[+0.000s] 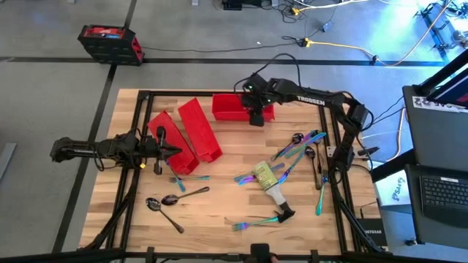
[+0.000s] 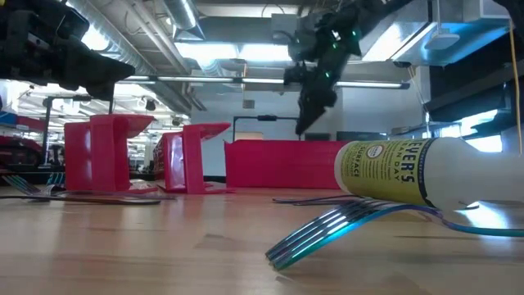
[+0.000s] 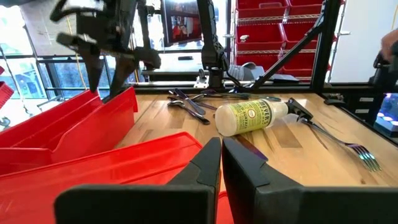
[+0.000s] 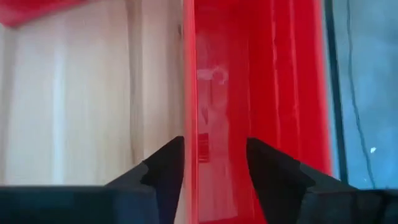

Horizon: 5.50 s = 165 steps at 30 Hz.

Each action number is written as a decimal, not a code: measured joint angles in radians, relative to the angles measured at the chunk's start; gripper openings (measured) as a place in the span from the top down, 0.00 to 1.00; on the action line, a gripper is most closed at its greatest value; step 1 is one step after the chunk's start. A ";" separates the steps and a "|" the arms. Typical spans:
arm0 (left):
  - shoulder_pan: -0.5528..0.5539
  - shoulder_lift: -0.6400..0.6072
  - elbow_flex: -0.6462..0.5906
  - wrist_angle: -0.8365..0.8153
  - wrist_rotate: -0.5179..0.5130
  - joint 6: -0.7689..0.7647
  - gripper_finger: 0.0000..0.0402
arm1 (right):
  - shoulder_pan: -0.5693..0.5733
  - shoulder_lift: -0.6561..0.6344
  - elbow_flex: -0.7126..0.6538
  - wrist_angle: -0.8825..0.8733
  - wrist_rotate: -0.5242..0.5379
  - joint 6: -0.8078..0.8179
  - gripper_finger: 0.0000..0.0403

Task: Sort silverware
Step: Prepare the red bins

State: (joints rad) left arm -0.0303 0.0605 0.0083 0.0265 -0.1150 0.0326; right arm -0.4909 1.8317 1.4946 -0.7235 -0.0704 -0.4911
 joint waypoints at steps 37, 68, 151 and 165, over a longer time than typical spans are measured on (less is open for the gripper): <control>0.000 0.002 0.000 0.000 0.000 0.000 1.00 | 0.473 0.056 -0.548 1.356 0.072 1.540 0.42; 0.000 0.002 0.000 0.000 0.000 0.000 1.00 | 0.442 0.366 -0.224 1.363 0.279 1.583 0.11; 0.000 0.002 0.000 0.000 0.000 0.000 1.00 | 0.292 -0.452 -0.192 0.405 -0.088 0.697 1.00; 0.000 0.002 0.000 0.000 0.000 0.000 1.00 | 0.295 -0.758 -0.589 0.547 -0.286 0.453 1.00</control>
State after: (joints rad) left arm -0.0303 0.0624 0.0082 0.0265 -0.1150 0.0326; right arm -0.1959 1.0738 0.9051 -0.1768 -0.3561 -0.0381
